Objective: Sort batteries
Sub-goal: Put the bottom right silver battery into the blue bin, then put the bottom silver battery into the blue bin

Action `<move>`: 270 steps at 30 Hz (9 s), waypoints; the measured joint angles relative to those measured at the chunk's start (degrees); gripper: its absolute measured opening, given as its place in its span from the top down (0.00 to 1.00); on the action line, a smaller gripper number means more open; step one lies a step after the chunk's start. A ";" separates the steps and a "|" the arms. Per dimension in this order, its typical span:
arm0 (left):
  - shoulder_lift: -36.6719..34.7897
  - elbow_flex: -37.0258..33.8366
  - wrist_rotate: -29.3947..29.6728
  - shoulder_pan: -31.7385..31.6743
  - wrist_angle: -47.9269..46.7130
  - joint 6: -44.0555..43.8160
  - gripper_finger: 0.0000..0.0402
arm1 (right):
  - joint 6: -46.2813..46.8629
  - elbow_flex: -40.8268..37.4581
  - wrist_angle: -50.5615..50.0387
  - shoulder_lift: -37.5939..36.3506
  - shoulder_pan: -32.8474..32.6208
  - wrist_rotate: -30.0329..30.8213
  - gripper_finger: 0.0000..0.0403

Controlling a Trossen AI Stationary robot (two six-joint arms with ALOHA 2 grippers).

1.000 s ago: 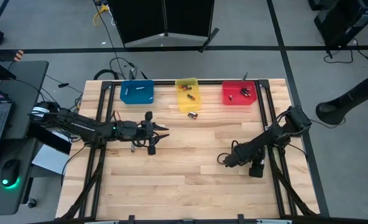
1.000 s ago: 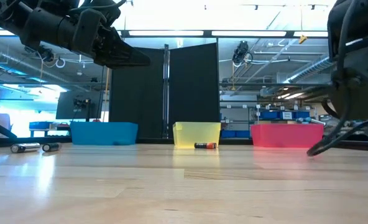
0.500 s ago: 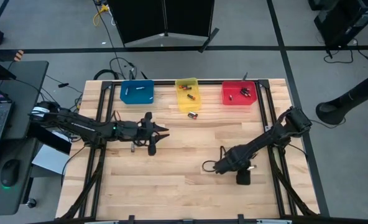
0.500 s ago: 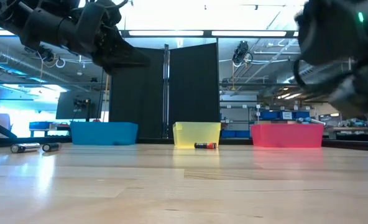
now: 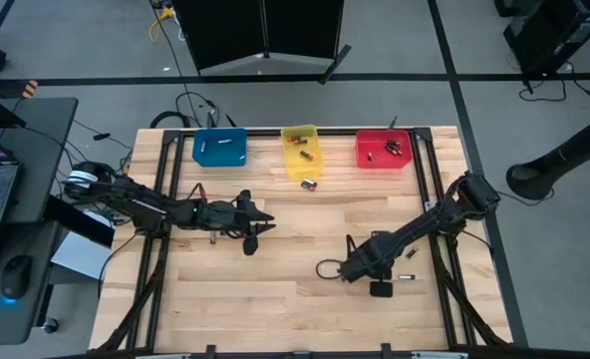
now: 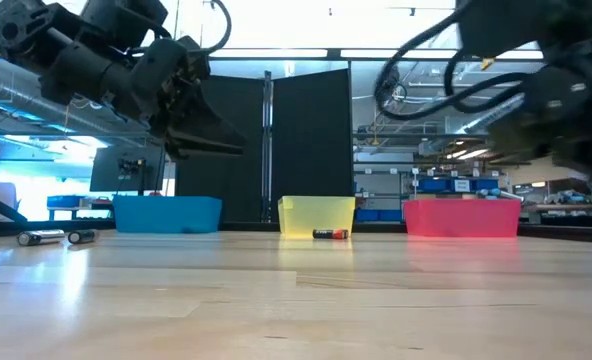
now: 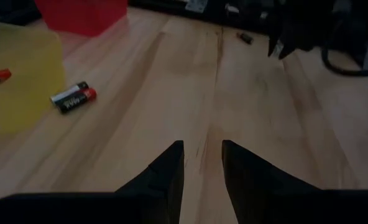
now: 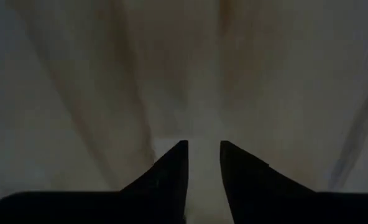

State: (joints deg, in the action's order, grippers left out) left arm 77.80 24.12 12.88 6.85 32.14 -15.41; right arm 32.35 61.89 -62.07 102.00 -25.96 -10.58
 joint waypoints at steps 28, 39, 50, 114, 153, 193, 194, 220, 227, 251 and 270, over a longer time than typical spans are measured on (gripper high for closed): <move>-0.04 -0.02 -1.83 0.02 1.36 3.07 0.71 | 17.45 -9.73 8.31 -0.96 -17.69 -7.38 0.66; 0.54 -0.04 -1.53 0.04 3.04 2.67 0.71 | 14.84 -8.31 8.27 -1.52 -16.37 -3.26 0.86; 5.35 -0.04 -2.23 1.89 16.51 4.87 0.71 | 8.04 -7.95 23.93 -8.65 -7.45 29.61 0.86; 13.70 13.84 -8.99 5.09 20.11 18.03 0.71 | -33.31 -13.57 88.40 -9.29 5.36 40.92 0.86; -2.54 13.97 -1.06 2.43 -1.07 21.51 0.87 | -31.06 -13.38 81.95 -9.44 5.55 47.24 0.36; 15.03 33.42 -11.54 -61.30 -66.13 21.35 0.87 | -27.81 -13.46 78.94 -9.42 8.05 46.98 0.48; 15.74 33.42 -11.54 -61.53 -65.93 21.25 0.87 | -27.81 -13.46 78.94 -9.42 8.05 46.96 0.48; 21.90 33.44 -13.20 -62.27 -61.15 17.71 0.87 | -27.35 -13.46 79.09 -9.38 8.05 46.89 0.50; 21.90 33.44 -13.22 -62.27 -61.13 17.00 0.65 | -27.35 -13.46 79.09 -9.38 8.05 46.87 0.51; 2.32 30.67 -9.42 -59.74 -58.17 15.23 0.62 | -27.36 -13.49 78.22 -9.35 8.66 46.39 0.51; -27.43 10.07 -12.53 -33.59 -57.53 5.90 0.62 | -27.36 -13.49 78.17 -9.35 9.67 46.39 0.57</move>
State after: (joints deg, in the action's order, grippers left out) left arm 50.37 34.18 0.35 -26.74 -25.39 -9.51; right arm 4.99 48.40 16.10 92.64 -16.29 35.81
